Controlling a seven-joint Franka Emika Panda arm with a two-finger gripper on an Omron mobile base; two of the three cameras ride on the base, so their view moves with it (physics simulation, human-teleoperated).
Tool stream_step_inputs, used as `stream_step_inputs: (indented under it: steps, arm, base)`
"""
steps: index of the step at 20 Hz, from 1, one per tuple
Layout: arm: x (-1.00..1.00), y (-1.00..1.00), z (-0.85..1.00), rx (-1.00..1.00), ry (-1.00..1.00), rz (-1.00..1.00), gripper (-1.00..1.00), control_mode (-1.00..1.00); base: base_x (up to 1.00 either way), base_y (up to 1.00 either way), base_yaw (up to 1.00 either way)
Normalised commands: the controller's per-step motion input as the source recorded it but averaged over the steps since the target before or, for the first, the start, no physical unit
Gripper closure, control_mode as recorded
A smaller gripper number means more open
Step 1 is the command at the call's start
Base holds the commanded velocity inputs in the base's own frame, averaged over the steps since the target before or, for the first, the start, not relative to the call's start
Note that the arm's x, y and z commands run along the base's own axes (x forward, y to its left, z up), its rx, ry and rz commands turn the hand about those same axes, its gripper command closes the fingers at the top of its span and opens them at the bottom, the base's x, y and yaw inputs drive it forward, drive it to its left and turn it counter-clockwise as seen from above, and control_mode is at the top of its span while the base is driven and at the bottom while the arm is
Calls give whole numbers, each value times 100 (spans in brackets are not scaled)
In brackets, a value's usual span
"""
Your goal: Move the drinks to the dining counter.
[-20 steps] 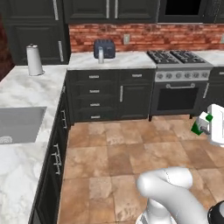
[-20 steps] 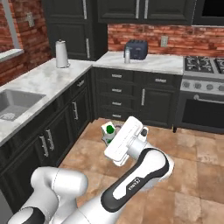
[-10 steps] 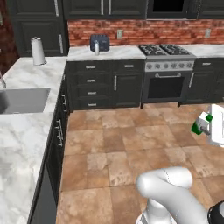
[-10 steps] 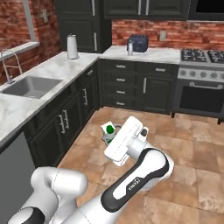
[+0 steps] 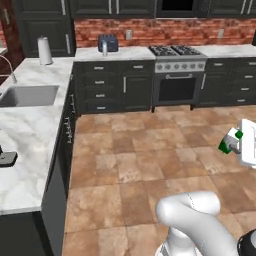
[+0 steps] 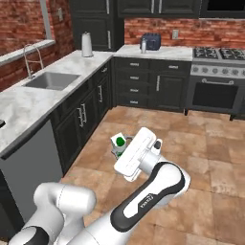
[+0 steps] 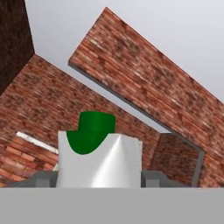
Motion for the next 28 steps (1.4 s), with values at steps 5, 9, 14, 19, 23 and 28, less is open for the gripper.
stream_step_inputs:
  steps: [5,9,14,19,23,28]
  arm:
    - [0,0,0,0,0,0,100,100]
    - [0,0,0,0,0,0,100,100]
    - [0,0,0,0,0,0,100,100]
    - [0,0,0,0,0,0,100,100]
    - [0,0,0,0,0,0,100,100]
    - [0,0,0,0,0,0,100,100]
  base:
    - [-100,29,-5]
    - [-94,100,0]
    - [-54,100,0]
    - [-64,100,0]
    - [-97,100,4]
    - [-100,100,9]
